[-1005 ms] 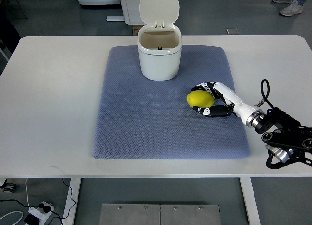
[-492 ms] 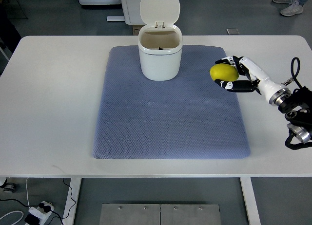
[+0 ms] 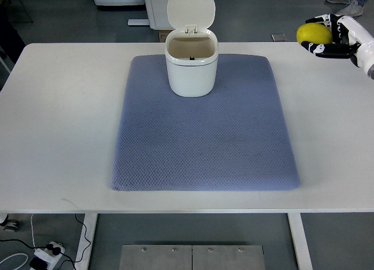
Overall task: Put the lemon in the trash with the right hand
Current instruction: 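Lift the lemon with the right hand, raising it off the mat, then carry the lemon with the right hand over the open white bin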
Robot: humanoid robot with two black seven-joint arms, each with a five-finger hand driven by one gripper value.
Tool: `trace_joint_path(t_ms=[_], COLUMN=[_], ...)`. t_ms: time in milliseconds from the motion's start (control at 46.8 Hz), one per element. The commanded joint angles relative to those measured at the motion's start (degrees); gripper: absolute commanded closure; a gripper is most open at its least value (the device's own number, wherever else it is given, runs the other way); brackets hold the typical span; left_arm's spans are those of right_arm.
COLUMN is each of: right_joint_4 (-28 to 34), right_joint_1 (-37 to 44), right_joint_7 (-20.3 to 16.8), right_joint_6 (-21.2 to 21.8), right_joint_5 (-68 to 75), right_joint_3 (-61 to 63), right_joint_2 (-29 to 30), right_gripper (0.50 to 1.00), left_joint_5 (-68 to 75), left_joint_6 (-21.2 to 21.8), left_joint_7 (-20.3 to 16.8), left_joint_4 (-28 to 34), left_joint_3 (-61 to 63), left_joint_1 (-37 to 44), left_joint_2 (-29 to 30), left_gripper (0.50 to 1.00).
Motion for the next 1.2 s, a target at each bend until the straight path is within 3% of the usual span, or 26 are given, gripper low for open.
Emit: trace_joint_path(t_ms=[0, 257, 1048, 1176], right_joint_4=[-0.3, 0.5, -0.1, -2.8], right_joint_1=[0.1, 0.7, 8.3, 8.9], right_joint_7=[-0.4, -1.3, -7.7, -8.0], right_joint_6=[0.4, 0.3, -3.1, -3.2], right_joint_5=[0.0, 0.1, 1.3, 1.3], right_joint_3=[0.4, 1.5, 1.5, 1.5], right_joint_2=[0.0, 0.8, 19.9, 22.9], right_gripper=[0.982, 0.980, 0.980, 0.980], left_joint_5=[0.0, 0.0, 0.0, 0.0], left_joint_6=[0.0, 0.0, 0.0, 0.0], left_joint_7=[0.0, 0.0, 0.0, 0.0], left_joint_4=[0.0, 0.0, 0.0, 0.0], left_joint_3=[0.0, 0.0, 0.0, 0.0], left_joint_1=[0.0, 0.0, 0.0, 0.0], left_joint_2=[0.0, 0.0, 0.0, 0.0], left_gripper=[0.500, 0.500, 0.500, 0.500])
